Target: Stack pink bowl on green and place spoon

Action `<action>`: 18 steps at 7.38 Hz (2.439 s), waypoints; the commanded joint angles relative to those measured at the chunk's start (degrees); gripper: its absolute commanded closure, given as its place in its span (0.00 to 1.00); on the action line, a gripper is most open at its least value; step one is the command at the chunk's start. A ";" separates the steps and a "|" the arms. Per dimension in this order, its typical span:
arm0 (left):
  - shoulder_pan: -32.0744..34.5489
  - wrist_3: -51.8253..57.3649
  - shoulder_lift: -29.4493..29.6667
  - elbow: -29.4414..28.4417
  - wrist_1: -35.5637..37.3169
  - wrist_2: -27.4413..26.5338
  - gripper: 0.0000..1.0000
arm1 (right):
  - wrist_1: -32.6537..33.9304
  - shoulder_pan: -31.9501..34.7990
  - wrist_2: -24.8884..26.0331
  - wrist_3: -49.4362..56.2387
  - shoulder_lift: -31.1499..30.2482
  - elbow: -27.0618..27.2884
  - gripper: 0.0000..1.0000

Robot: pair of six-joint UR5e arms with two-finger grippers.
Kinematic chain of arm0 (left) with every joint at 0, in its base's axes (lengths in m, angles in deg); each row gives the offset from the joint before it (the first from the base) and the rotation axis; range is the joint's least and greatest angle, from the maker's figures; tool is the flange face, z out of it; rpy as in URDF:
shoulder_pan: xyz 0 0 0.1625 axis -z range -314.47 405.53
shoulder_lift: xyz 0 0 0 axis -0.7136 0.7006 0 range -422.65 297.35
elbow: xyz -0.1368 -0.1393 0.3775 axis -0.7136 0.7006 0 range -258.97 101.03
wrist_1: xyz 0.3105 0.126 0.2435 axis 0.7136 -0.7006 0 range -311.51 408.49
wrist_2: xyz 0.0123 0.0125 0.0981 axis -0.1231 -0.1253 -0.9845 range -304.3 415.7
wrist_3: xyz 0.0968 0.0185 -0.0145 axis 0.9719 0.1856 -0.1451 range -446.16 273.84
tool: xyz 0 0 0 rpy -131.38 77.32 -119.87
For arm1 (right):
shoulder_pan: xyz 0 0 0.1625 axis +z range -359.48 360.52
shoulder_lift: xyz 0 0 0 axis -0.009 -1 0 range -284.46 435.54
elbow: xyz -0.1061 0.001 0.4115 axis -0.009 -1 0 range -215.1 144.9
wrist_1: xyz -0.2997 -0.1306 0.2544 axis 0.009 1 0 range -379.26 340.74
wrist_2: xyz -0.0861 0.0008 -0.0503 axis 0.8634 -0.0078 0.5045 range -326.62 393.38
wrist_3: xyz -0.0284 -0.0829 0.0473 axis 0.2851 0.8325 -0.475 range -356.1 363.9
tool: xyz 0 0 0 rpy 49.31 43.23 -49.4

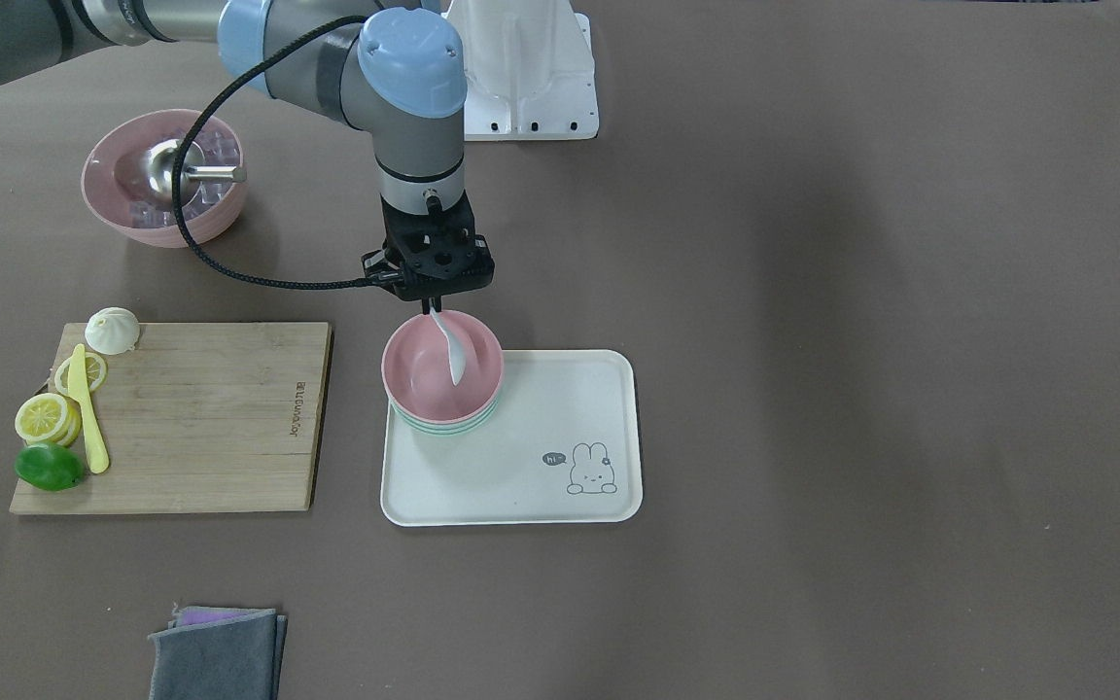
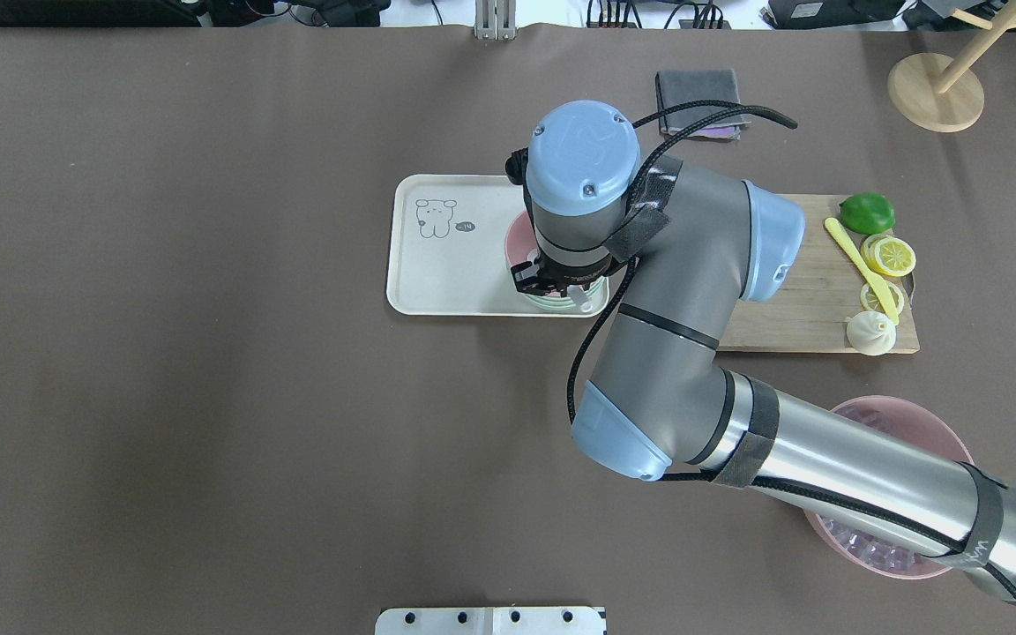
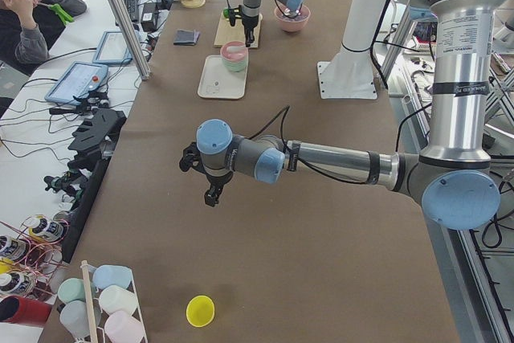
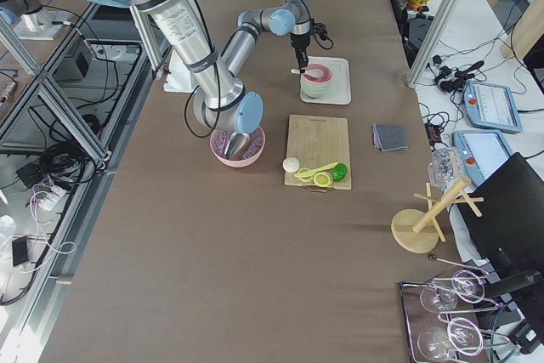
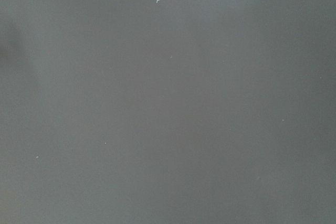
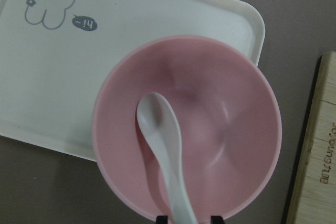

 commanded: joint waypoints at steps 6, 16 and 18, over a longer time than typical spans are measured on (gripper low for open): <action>7.19 1.57 -2.80 -0.20 6.46 -0.08 0.01 | -4.52 10.91 -5.49 2.03 -5.51 0.61 0.01; 11.95 2.37 -10.97 2.09 6.30 -1.05 0.01 | -5.68 52.04 -24.43 53.77 -42.05 1.22 0.00; 11.87 2.28 -10.54 4.02 6.03 -1.05 0.01 | -11.70 55.24 -24.79 53.63 -52.84 3.49 0.00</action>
